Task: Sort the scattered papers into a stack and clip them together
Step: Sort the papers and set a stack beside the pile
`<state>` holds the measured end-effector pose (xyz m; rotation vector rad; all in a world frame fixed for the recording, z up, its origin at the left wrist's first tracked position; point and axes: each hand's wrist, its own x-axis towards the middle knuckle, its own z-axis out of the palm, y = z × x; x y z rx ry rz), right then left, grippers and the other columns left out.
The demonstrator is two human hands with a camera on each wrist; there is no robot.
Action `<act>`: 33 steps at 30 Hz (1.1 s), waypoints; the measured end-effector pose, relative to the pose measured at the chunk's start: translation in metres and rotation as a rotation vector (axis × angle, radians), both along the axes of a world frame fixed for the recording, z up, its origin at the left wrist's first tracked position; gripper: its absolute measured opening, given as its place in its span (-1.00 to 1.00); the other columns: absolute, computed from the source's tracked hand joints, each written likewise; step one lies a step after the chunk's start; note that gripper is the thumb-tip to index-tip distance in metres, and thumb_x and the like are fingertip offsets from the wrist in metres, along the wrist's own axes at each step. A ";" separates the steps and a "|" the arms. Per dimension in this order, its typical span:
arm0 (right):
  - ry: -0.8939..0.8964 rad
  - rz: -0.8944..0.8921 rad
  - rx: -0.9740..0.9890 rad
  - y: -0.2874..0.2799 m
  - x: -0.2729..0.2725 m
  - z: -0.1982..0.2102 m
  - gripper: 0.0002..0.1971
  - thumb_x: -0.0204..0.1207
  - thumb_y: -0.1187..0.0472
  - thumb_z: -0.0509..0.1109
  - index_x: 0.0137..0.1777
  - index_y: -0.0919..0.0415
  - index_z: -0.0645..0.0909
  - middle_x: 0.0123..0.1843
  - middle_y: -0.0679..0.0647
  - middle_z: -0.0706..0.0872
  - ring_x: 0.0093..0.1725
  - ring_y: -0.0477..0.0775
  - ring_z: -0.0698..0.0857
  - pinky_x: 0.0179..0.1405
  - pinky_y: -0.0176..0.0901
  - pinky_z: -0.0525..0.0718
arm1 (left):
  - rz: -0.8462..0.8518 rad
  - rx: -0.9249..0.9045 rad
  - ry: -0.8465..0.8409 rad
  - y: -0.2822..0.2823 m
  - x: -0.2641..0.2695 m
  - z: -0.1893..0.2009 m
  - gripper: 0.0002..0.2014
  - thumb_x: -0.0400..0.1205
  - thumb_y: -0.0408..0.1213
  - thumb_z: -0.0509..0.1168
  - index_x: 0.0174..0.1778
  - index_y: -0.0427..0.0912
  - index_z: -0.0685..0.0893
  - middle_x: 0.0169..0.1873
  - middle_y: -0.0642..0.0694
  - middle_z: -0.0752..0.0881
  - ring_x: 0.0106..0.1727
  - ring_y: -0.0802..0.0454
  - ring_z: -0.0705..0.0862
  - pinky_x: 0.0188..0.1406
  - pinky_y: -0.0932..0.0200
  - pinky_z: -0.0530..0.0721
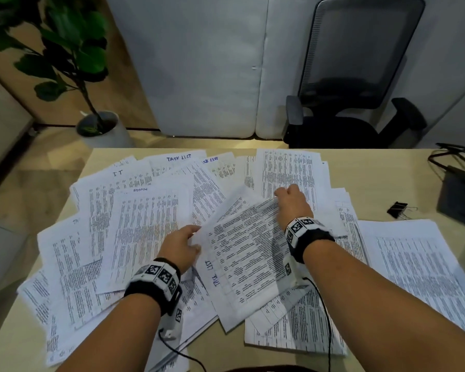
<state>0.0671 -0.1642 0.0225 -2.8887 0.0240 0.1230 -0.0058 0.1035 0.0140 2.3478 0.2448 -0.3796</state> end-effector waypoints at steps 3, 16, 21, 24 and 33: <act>-0.027 0.200 0.000 0.022 -0.003 0.003 -0.29 0.38 0.30 0.46 0.50 -0.11 0.31 0.57 0.10 0.25 0.55 0.25 0.23 0.53 0.24 0.21 | -0.067 0.154 -0.170 0.000 0.001 -0.002 -0.67 0.59 -0.46 0.33 0.19 -0.01 0.71 0.03 0.02 0.76 -0.02 0.06 0.69 0.06 0.14 0.69; 0.088 0.104 0.293 0.045 -0.002 0.024 -0.88 0.60 0.32 0.22 0.02 0.12 0.54 -0.26 0.02 0.62 -0.33 0.06 0.60 -0.42 -0.21 0.55 | 0.452 0.256 -0.052 0.084 0.013 -0.024 -0.45 0.62 -0.41 0.29 0.56 -0.19 0.40 0.53 -0.30 0.34 0.46 -0.34 0.42 0.43 -0.20 0.45; 0.340 -0.091 0.311 0.025 -0.005 -0.009 -0.76 0.60 0.38 0.17 0.20 0.25 0.57 -0.05 0.14 0.67 -0.12 0.17 0.65 -0.10 -0.06 0.67 | 0.446 0.492 0.292 0.121 0.001 -0.039 -0.10 0.49 -0.04 0.42 0.67 -0.05 0.07 0.66 -0.27 0.05 0.64 -0.35 0.07 0.52 -0.39 0.26; 0.450 -0.130 0.366 0.017 -0.016 -0.025 -0.58 0.59 0.21 0.29 0.43 0.15 0.37 0.28 0.21 0.60 0.12 0.24 0.67 0.00 -0.11 0.61 | 0.429 0.434 0.360 0.128 0.007 -0.038 0.17 0.35 0.07 0.56 0.70 -0.03 -0.10 0.68 -0.26 -0.09 0.66 -0.35 -0.01 0.54 -0.40 0.22; 0.319 -0.137 0.242 0.005 -0.020 -0.033 -0.83 0.66 0.14 0.23 -0.12 0.22 0.43 -0.22 0.08 0.52 -0.24 0.11 0.52 -0.36 -0.22 0.38 | 0.554 0.258 0.221 0.122 0.021 -0.032 -0.35 0.49 -0.26 0.45 0.52 -0.15 0.42 0.38 -0.37 0.43 0.02 -0.40 0.69 0.07 -0.23 0.72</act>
